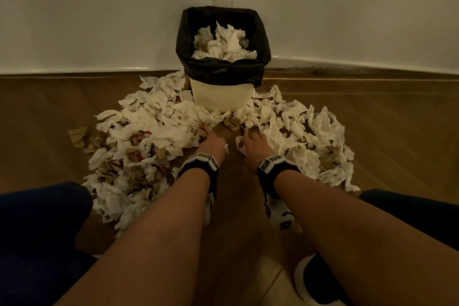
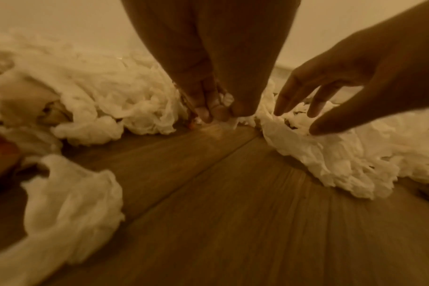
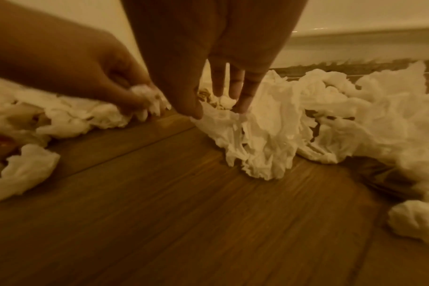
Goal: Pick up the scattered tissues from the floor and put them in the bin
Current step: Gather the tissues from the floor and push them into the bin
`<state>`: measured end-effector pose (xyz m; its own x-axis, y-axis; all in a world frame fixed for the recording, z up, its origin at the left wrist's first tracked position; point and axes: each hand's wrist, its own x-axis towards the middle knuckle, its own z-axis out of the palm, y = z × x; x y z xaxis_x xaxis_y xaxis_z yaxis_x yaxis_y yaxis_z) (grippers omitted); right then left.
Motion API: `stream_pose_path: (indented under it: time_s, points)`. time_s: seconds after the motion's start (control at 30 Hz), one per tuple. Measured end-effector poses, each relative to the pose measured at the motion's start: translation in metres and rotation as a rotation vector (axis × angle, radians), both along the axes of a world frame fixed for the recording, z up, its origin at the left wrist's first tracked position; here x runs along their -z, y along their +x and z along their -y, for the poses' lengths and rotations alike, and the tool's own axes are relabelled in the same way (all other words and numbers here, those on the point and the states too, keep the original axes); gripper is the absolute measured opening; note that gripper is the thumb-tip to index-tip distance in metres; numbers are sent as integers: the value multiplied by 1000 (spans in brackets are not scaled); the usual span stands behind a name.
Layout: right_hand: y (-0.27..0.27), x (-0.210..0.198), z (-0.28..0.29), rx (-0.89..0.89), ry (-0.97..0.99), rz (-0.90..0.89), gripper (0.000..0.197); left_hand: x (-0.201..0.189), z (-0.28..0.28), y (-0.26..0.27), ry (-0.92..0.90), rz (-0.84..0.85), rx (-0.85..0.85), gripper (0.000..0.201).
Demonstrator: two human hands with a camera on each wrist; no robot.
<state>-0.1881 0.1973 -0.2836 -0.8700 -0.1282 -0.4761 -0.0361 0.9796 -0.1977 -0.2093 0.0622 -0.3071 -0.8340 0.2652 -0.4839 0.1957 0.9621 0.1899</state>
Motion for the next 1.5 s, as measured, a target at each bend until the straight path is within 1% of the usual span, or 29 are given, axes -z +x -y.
stream_pose_path:
  time_s: [0.03, 0.1, 0.13, 0.17, 0.27, 0.33, 0.4, 0.5, 0.57, 0.63, 0.77, 0.83, 0.87, 0.93, 0.97, 1.0, 1.07, 1.1, 1.13, 1.23, 1.3, 1.37, 1.43, 1.5]
  points:
    - [0, 3, 1, -12, 0, -9, 50, -2, 3, -1, -17, -46, -7, 32]
    - [0, 7, 3, -83, 55, 61, 65, -5, 8, -5, 1, -95, -27, 31]
    - [0, 9, 4, -120, 95, 103, 70, -7, 11, -7, 43, -84, -46, 30]
    - [1, 11, 5, -145, 126, 137, 71, -7, 15, -8, 90, -57, -66, 30]
    - [7, 13, 9, -124, 140, 204, 58, -5, 27, 0, 186, -15, -136, 28]
    - [9, 13, 13, -111, 168, 186, 51, -2, 31, 7, 266, 23, -187, 33]
    - [7, 10, 16, -112, 172, 200, 43, -3, 33, 9, 340, -1, -232, 37]
    - [4, 2, 14, -36, 87, 259, 33, -13, 34, 3, 393, -86, -239, 31]
    - [2, -8, 9, 64, -5, 202, 29, -22, 36, 0, 399, -136, -214, 24]
    - [0, -21, 5, 164, -89, 89, 26, -33, 38, -2, 449, -212, -238, 21]
    - [-5, -53, -3, 426, -388, -139, 19, -58, 42, 0, 603, -370, -333, 22]
    - [-7, -72, -5, 520, -500, -237, 12, -75, 44, -1, 684, -440, -373, 24]
    - [-8, -82, -6, 561, -566, -273, 12, -83, 45, -1, 712, -472, -390, 25]
    - [-11, -103, -7, 593, -669, -349, 24, -101, 47, -4, 749, -543, -417, 22]
    - [-13, -114, -7, 586, -698, -385, 26, -110, 48, -6, 772, -586, -422, 19]
    - [-17, -124, -7, 575, -726, -415, 23, -120, 48, -9, 799, -629, -421, 17]
    - [-24, -143, -6, 571, -789, -458, 9, -142, 47, -16, 846, -708, -392, 13]
    - [-28, -152, -4, 576, -821, -479, 5, -153, 47, -22, 852, -744, -365, 12]
    - [-32, -159, -2, 584, -850, -501, 6, -163, 47, -30, 841, -772, -338, 12]
    - [-47, -174, 8, 587, -890, -551, 18, -187, 47, -57, 759, -825, -294, 18]
    - [-60, -180, 17, 547, -852, -607, 23, -196, 45, -74, 738, -854, -285, 23]
    - [-74, -184, 25, 476, -744, -668, 27, -198, 41, -87, 694, -816, -270, 32]
    - [-89, -183, 33, 399, -626, -705, 31, -192, 34, -97, 585, -727, -234, 39]
    - [-102, -177, 40, 326, -569, -676, 35, -183, 25, -102, 350, -640, -148, 41]
